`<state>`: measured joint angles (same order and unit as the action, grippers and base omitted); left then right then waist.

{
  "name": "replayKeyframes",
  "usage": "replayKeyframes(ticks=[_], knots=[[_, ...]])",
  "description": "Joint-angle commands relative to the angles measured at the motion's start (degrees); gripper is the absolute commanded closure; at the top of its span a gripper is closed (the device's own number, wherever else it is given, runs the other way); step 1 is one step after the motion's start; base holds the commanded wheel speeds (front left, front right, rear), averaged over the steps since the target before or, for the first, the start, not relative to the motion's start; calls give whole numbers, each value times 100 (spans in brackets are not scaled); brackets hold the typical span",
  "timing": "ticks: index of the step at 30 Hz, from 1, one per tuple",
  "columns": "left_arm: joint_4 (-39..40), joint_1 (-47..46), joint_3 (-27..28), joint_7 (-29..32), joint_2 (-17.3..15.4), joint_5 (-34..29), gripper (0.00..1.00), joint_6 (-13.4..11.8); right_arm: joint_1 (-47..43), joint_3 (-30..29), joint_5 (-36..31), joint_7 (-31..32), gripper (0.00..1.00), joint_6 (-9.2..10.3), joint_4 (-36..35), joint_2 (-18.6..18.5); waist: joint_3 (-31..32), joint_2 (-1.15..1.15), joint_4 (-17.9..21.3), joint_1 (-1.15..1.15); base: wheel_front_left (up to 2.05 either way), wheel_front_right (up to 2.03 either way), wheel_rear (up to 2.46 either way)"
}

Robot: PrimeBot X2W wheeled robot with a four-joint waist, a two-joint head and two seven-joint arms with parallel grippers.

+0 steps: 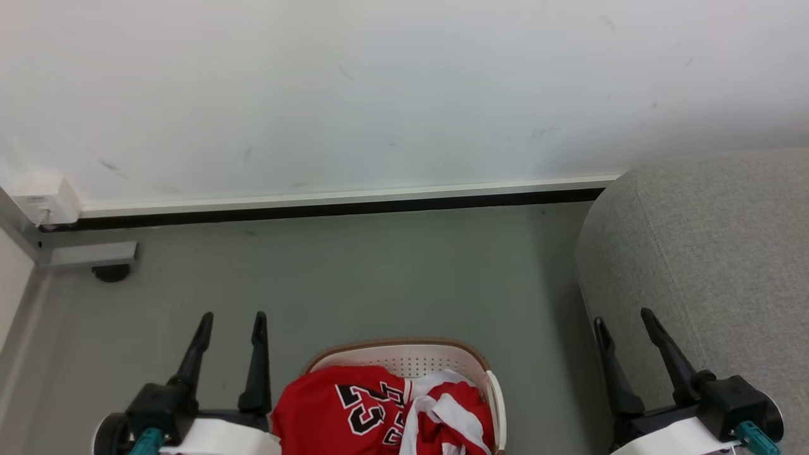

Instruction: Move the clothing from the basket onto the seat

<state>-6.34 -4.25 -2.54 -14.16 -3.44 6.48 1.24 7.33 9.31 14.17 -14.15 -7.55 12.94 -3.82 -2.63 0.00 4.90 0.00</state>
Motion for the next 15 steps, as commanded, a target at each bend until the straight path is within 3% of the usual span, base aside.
replayKeyframes(ticks=[1, 15], knots=[[16, 6, 9, -36, -4, -180, 0, 20, 75, 21, -90, -37, 0, 11, -36, -14, -4, 0, 5, 0, 0, 0, 0], [45, -2, 37, -103, 24, -486, 0, 31, 86, 46, -282, -109, 0, 12, -62, 4, -57, 0, 37, 0, 0, 0, 0]])
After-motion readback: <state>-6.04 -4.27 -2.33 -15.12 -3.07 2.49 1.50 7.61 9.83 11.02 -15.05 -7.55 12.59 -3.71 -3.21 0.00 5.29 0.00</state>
